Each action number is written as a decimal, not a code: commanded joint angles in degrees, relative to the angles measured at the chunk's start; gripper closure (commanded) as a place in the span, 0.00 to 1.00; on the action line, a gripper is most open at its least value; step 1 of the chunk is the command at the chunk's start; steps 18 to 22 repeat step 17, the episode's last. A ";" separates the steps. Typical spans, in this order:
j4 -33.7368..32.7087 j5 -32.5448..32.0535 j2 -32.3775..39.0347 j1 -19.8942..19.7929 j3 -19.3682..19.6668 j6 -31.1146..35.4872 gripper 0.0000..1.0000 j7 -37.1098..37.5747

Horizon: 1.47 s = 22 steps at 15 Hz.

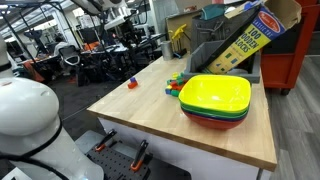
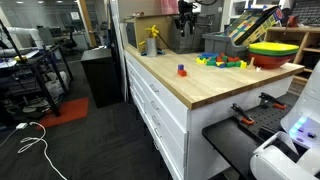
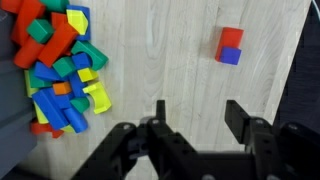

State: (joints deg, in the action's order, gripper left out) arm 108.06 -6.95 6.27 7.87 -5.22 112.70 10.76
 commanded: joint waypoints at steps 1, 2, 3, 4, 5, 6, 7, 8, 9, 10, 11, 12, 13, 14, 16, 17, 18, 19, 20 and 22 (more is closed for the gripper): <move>-3.23 1.29 1.28 -1.13 0.77 -4.67 0.07 1.02; -3.73 2.41 1.44 -1.45 1.01 -5.70 0.01 1.06; -4.24 3.92 1.58 -1.93 1.22 -6.48 0.00 0.98; -4.71 4.99 1.76 -2.28 1.36 -7.18 0.00 0.86; -5.34 6.37 1.98 -2.67 1.49 -8.26 0.00 0.50; -5.58 7.15 1.93 -2.86 1.60 -9.06 0.00 0.43; -5.57 7.74 1.61 -3.05 1.71 -9.55 0.00 0.32; -5.64 8.10 1.36 -3.19 1.84 -10.17 0.00 0.35; -5.53 8.15 1.03 -3.33 1.95 -10.56 0.00 0.28; -5.50 8.14 0.77 -3.44 2.03 -10.93 0.00 0.27; -5.47 8.35 0.52 -3.55 2.11 -11.14 0.00 0.01; -5.40 8.15 0.24 -3.58 2.19 -11.27 0.00 0.20; -5.26 8.19 -0.12 -3.63 2.22 -11.41 0.00 0.34; -5.49 8.08 -0.26 -3.57 2.25 -12.30 0.00 1.48; -4.94 7.12 0.81 -3.29 2.02 -9.79 0.00 0.78; -4.93 7.12 0.88 -3.26 2.00 -9.78 0.00 0.78; -4.93 7.12 0.88 -3.26 2.00 -9.78 0.00 0.78; -4.93 7.12 0.88 -3.26 2.00 -9.78 0.00 0.78; -4.93 7.12 0.88 -3.26 2.00 -9.78 0.00 0.78; -4.93 7.12 0.88 -3.26 2.00 -9.78 0.00 0.78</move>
